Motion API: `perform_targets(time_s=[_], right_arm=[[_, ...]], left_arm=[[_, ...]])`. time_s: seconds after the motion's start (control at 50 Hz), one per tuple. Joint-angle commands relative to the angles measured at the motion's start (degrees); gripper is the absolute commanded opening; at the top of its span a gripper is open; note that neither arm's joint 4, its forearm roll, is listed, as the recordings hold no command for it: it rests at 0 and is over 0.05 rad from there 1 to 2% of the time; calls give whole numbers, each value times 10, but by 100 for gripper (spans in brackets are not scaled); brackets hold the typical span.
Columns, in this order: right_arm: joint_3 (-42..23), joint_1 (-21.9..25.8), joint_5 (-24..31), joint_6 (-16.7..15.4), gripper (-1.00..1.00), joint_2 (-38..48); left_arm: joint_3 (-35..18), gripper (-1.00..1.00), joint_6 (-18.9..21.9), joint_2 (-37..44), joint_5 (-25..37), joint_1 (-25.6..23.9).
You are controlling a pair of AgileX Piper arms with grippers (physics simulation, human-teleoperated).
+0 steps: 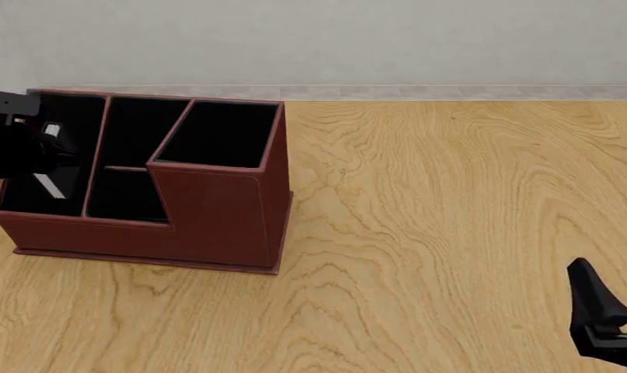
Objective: Pick up the book and place it in the left compartment of the caddy.
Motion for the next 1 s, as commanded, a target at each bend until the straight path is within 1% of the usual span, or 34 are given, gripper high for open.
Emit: perform_targets(time_s=[0.02,0.12,0.42,0.56,0.8,1.0], right_arm=[[0,0,1,1,100,-2],[-1,-1,2,1,100,-2],[0,-2,1,1,100,-2],[-1,-2,2,1,100,-2],[0,-3,5,1,100,-6],[0,-5,4,3,100,-5]], left_arm=[[3,-100,6,4,-15,6],[13,-100,14,6,-26,10],[24,-100,8,14,-42,6],[23,-100,5,20,-45,10],[23,-100,12,33,-58,14],[10,-100,16,51,-59,19]])
